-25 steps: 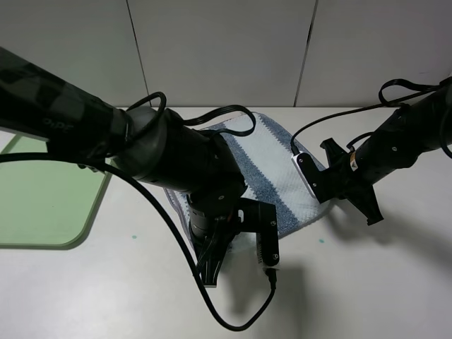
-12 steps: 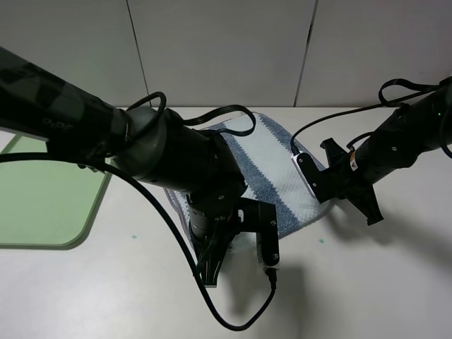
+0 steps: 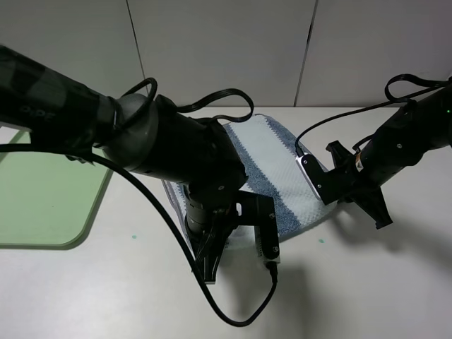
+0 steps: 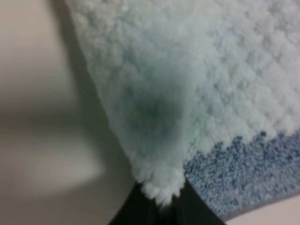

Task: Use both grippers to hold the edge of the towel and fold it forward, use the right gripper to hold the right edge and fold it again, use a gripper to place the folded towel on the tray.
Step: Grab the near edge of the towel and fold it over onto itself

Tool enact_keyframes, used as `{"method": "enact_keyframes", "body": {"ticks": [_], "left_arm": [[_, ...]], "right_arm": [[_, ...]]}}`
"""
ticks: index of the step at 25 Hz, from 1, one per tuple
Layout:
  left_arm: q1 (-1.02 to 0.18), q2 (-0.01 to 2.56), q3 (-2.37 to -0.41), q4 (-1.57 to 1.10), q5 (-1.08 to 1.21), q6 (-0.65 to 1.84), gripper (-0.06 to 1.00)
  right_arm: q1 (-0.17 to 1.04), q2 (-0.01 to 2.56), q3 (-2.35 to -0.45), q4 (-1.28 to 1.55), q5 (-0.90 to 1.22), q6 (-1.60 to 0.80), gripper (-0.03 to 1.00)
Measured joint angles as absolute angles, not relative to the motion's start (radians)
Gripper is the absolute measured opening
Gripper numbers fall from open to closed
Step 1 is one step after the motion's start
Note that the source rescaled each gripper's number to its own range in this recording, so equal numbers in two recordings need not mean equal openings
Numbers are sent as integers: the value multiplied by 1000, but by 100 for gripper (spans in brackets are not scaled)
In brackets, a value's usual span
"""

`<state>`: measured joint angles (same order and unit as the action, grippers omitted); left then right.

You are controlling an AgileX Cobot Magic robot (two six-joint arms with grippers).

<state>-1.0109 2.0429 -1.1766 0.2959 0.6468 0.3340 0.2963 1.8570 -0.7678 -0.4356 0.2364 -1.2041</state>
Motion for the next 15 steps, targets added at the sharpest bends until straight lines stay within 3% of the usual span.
{"method": "enact_keyframes", "body": {"ticks": [15], "left_arm": [[-1011,1987,-1283,217,772,314,0]], "right_arm": [[296,1723,-767,-427,320,-1204,0]]}}
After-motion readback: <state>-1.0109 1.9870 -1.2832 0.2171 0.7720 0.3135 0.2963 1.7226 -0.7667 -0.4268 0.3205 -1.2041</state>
